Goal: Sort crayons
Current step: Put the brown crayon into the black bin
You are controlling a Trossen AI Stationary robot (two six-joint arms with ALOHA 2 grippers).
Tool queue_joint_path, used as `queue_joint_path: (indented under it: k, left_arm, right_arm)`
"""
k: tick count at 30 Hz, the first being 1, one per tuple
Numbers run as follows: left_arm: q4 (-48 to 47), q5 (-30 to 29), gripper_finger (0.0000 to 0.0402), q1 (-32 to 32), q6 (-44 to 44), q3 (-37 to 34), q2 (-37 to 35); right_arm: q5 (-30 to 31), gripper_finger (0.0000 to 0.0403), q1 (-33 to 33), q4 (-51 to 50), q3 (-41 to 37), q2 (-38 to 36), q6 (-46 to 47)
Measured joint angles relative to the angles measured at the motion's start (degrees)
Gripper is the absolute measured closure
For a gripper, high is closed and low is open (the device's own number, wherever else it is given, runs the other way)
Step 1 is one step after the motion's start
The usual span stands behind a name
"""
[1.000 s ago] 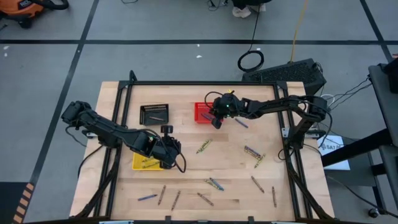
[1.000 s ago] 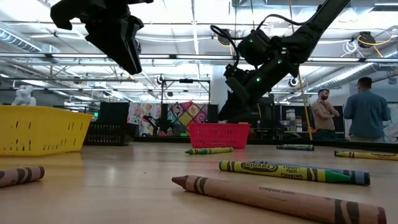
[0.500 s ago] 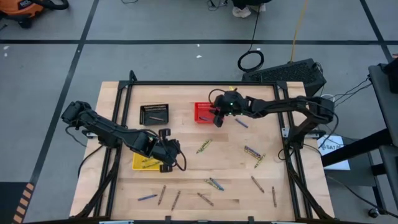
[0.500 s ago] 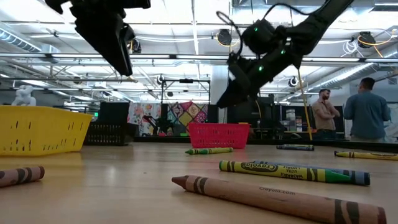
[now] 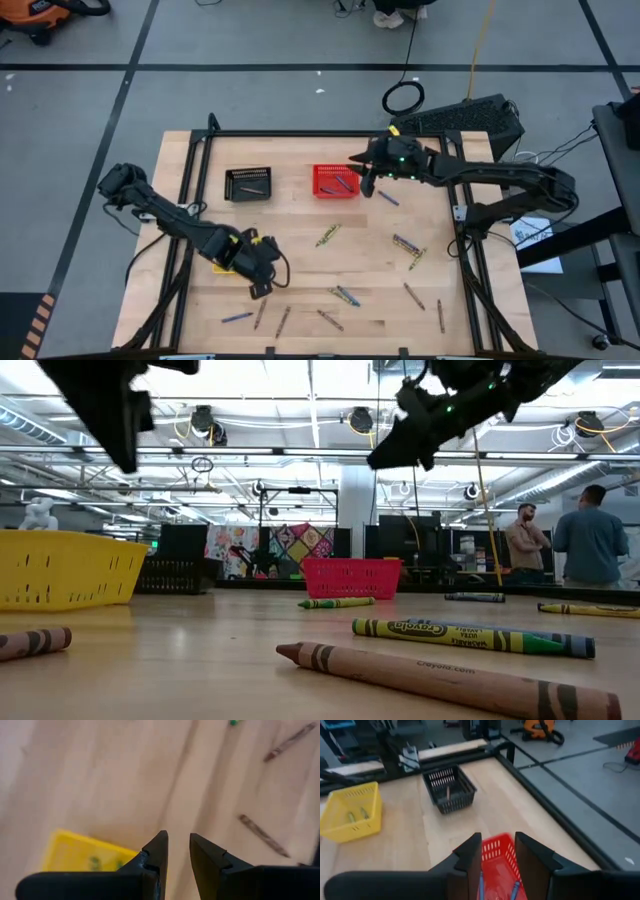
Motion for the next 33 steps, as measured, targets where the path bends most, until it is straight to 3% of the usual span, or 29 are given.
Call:
queue_joint_path:
  k: [14, 20, 33]
  left_arm:
    - [2.5, -0.5, 0.0324, -9.6, -35.0, 0.0, 2.0]
    - [7.9, 0.2, 0.0324, -11.0, -39.1, 0.0, 6.0]
    - [9.6, 4.2, 0.0325, -13.7, -50.6, 0.0, 12.3]
  right_arm:
    - [2.4, 0.0298, 0.0, -1.0, 0.0, -5.4, -0.2]
    - [3.2, 0.0298, -0.2, -5.5, 0.0, -5.4, -0.2]
    - [3.2, 0.0298, -0.2, -11.8, 0.0, -5.4, -3.2]
